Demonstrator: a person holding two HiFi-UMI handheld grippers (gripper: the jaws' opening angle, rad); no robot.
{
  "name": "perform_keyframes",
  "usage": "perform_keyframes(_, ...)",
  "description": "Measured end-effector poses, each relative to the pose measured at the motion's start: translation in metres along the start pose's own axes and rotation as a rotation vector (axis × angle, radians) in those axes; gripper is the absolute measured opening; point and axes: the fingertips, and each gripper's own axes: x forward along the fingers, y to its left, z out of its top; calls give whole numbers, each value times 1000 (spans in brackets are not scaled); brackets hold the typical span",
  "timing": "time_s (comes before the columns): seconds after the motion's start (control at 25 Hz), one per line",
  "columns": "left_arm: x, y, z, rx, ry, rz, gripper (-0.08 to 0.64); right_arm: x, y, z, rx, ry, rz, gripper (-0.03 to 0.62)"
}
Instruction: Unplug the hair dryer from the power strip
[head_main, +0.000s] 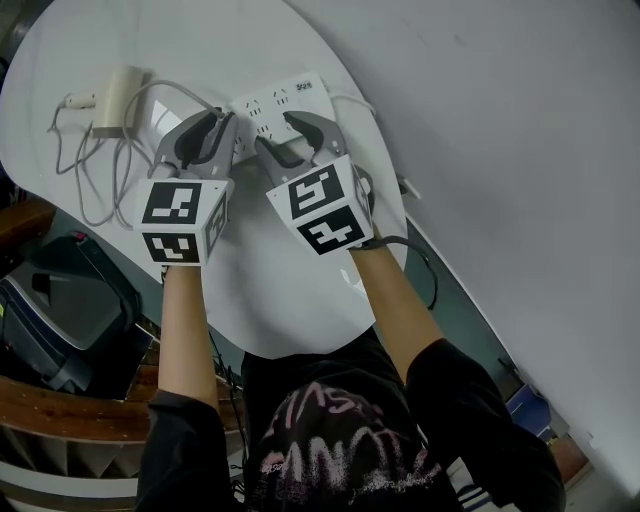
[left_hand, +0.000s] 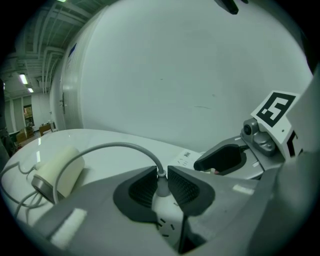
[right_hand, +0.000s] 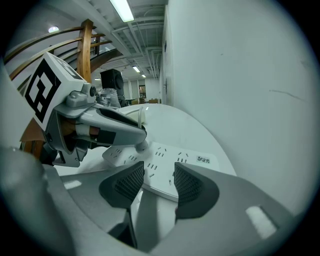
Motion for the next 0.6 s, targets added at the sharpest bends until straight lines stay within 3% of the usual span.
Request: perform_keyframes(0.6, -4, 0, 4, -15, -12, 14, 57, -1, 0, -1, -3, 25, 0, 199)
